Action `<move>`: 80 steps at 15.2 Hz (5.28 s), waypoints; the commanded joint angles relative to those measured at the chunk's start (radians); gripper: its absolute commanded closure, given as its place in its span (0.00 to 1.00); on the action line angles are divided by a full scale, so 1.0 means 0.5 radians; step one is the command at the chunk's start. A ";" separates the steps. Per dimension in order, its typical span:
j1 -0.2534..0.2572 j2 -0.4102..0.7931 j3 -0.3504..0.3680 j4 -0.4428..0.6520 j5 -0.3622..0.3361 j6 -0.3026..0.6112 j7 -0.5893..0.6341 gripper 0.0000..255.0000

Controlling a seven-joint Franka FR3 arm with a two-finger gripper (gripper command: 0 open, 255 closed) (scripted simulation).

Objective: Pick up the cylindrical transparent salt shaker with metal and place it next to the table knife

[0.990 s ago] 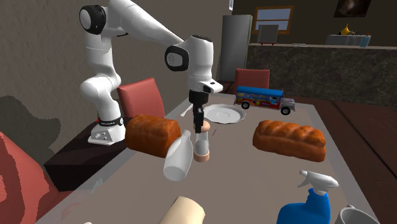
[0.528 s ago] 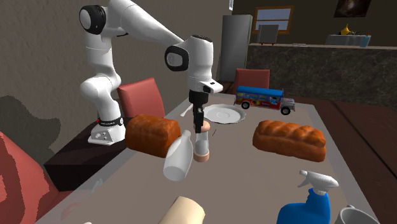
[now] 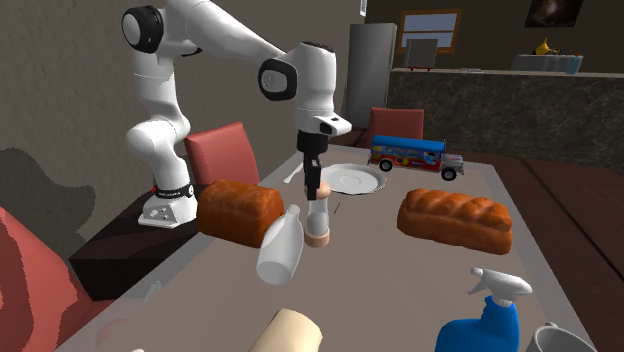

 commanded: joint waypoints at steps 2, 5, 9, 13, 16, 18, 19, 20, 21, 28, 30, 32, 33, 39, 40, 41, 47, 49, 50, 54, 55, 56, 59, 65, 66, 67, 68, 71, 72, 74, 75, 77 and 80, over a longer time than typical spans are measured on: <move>0.002 -0.030 -0.002 0.046 -0.012 -0.074 0.003 1.00; 0.004 -0.052 -0.003 0.102 -0.021 -0.150 0.006 1.00; 0.005 -0.075 -0.004 0.183 -0.029 -0.253 0.008 1.00; 0.006 -0.091 -0.005 0.272 -0.035 -0.357 0.008 1.00; 0.006 -0.098 -0.006 0.344 -0.038 -0.435 0.007 1.00; 0.006 -0.100 -0.006 0.395 -0.038 -0.489 0.006 1.00; 0.006 -0.101 -0.006 0.421 -0.038 -0.515 0.005 1.00; 0.005 -0.101 -0.007 0.448 -0.038 -0.542 0.004 1.00; 0.005 -0.100 -0.007 0.475 -0.038 -0.569 0.002 1.00; -0.001 -0.082 -0.010 0.686 -0.031 -0.762 -0.010 1.00; -0.004 -0.072 -0.012 0.753 -0.027 -0.819 -0.015 1.00; -0.007 -0.059 -0.013 0.823 -0.022 -0.877 -0.020 1.00; -0.009 -0.051 -0.014 0.859 -0.019 -0.907 -0.023 1.00; -0.026 0.008 -0.022 1.099 0.004 -1.090 -0.045 1.00; -0.030 0.021 -0.023 1.143 0.009 -1.122 -0.049 1.00; -0.035 0.035 -0.025 1.188 0.015 -1.155 -0.053 1.00; 0.069 -0.167 0.028 1.017 -0.063 -1.177 0.086 1.00; 0.129 -0.309 0.076 0.853 -0.111 -1.151 0.189 1.00; 0.156 -0.375 0.102 0.779 -0.131 -1.142 0.241 1.00; 0.241 -0.613 0.218 0.522 -0.184 -1.125 0.446 1.00; 0.259 -0.666 0.248 0.466 -0.191 -1.124 0.496 1.00; 0.277 -0.717 0.280 0.414 -0.196 -1.125 0.546 1.00; 0.324 -0.855 0.376 0.274 -0.196 -1.132 0.695 1.00; 0.413 -1.075 0.577 0.064 -0.148 -1.160 0.987 1.00; 0.427 -1.105 0.612 0.038 -0.135 -1.165 1.035 1.00; 0.442 -1.132 0.646 0.013 -0.120 -1.171 1.083 1.00; 0.457 -1.158 0.681 -0.009 -0.105 -1.177 1.131 1.00; 0.501 -1.222 0.787 -0.062 -0.052 -1.193 1.276 1.00; 0.516 -1.239 0.823 -0.075 -0.033 -1.198 1.325 1.00; 0.546 -1.268 0.894 -0.095 0.006 -1.207 1.422 1.00; 0.561 -1.279 0.931 -0.101 0.027 -1.212 1.471 1.00; 0.592 -1.294 1.004 -0.108 0.069 -1.219 1.570 1.00; 0.622 -1.311 1.081 -0.143 0.114 -1.199 1.671 1.00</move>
